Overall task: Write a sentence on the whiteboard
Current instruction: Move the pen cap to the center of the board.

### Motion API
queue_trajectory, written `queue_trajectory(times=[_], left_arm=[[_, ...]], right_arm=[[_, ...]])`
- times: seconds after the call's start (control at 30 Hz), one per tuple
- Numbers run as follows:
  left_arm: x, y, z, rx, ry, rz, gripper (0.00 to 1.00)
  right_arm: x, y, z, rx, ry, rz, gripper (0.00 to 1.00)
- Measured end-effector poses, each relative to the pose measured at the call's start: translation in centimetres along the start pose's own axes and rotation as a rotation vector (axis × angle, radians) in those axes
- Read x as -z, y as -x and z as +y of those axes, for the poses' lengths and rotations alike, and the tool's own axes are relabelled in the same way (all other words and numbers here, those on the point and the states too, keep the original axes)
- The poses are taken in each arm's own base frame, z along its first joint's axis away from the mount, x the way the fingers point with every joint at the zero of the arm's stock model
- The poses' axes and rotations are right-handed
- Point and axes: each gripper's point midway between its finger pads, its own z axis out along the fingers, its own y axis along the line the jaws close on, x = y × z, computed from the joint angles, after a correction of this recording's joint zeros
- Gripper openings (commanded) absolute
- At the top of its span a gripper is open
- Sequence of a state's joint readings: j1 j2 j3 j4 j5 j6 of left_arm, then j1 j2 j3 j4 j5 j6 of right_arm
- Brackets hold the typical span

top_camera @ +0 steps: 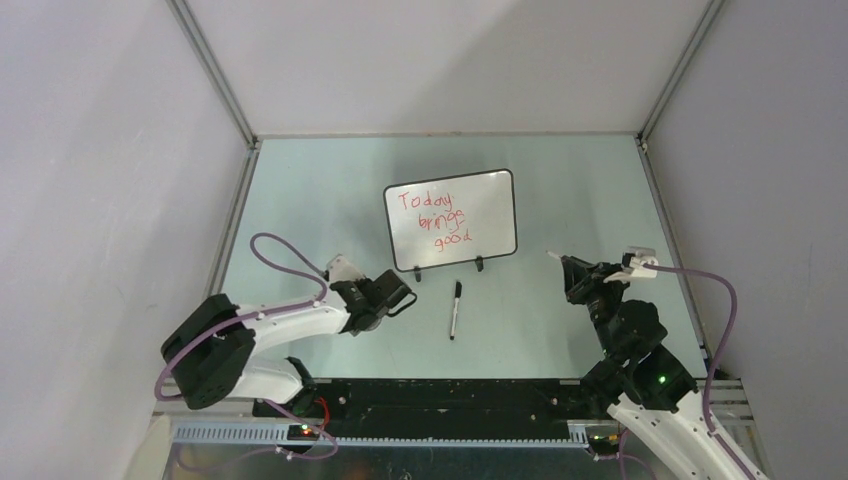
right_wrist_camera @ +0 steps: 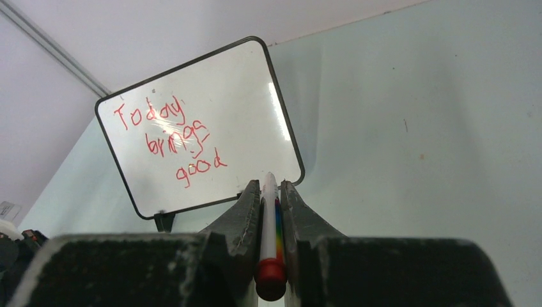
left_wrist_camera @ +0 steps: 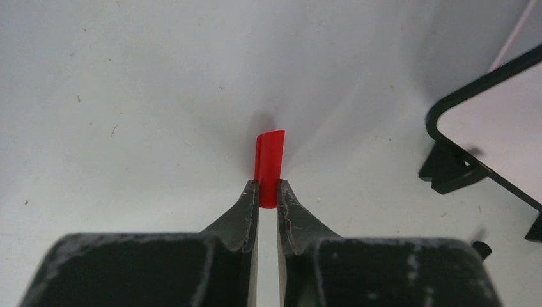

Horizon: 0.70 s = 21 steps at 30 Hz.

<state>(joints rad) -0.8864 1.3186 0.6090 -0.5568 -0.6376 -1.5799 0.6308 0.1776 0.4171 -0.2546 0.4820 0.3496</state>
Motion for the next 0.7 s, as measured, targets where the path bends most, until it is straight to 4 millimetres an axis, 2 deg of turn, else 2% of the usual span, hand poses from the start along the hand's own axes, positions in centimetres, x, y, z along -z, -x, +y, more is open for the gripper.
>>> queue_trajectory(times=[0.13,0.33,0.47,0.7], left_arm=[[-0.7,-0.5,0.1,0.012,0.008,0.028,0.29],[-0.5,-0.5,-0.4,-0.001,0.007,0.035,0.49],[-0.1,0.2,0.0,-0.048,0.015,0.018,0.50],[1.0,3.6,0.2,-0.189,-0.036,-0.019,0.51]], right_arm=[[0.0,-0.2,0.2,0.010,0.011,0.009,0.00],[-0.1,-0.3,0.4,0.015,0.023,0.017,0.00],[-0.1,-0.4,0.5,0.016,0.029,0.020,0.00],[-0.2,-0.7,0.8,0.022,0.044,0.035,0.00]])
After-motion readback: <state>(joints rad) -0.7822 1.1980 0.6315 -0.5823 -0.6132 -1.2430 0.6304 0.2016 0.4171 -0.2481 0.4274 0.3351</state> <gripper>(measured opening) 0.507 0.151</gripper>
